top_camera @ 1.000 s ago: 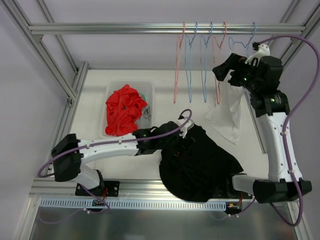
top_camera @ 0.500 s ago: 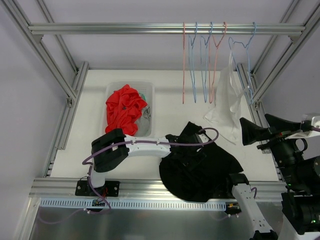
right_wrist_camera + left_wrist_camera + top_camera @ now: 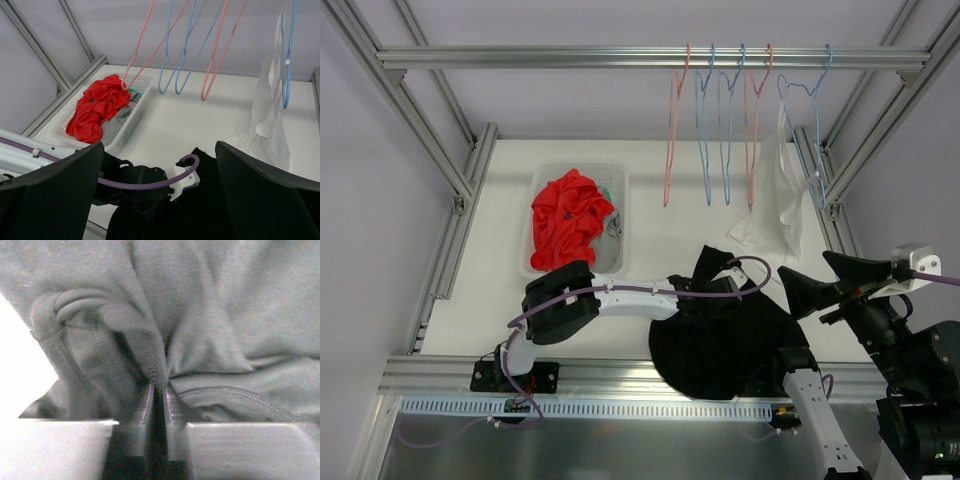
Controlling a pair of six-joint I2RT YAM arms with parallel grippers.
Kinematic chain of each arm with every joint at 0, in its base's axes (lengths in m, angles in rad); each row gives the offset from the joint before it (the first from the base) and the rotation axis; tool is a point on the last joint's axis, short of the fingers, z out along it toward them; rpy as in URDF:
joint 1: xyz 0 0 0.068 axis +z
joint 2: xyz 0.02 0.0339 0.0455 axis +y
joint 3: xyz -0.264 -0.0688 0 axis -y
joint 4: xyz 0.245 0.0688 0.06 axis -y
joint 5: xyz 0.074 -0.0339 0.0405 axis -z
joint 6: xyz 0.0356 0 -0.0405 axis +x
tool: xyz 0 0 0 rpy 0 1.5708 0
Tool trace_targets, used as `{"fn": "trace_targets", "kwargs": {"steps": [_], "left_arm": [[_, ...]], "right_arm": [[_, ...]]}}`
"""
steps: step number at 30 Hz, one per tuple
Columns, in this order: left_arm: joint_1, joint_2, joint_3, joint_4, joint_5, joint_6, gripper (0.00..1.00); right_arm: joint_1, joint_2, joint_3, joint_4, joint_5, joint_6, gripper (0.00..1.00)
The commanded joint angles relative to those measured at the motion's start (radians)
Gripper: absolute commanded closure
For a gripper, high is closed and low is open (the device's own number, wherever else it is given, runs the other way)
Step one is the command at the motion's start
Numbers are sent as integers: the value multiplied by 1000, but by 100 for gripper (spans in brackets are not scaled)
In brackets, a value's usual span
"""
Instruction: Remove the tank top from the hanger
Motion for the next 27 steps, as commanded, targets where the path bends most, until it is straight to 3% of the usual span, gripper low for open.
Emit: {"fn": "trace_targets", "kwargs": {"steps": [1,7,14,20,27], "left_arm": [[-26,36,-116,-85,-40,-109,100],[-23,-342,-213,-202,-361,-163,100],[15,-746,-126,-325,-573,-114,100],[161,-873,36,-380,-581,1,100],[449,-836,304,-381,-462,190,100]], "right_arm": [[-5,-24,13,13,-26,-22,0],[-5,-35,3,15,-7,-29,0],[-5,-40,5,18,10,-27,0],[-5,-38,33,21,19,-26,0],[-3,-29,43,36,10,-7,1]]}}
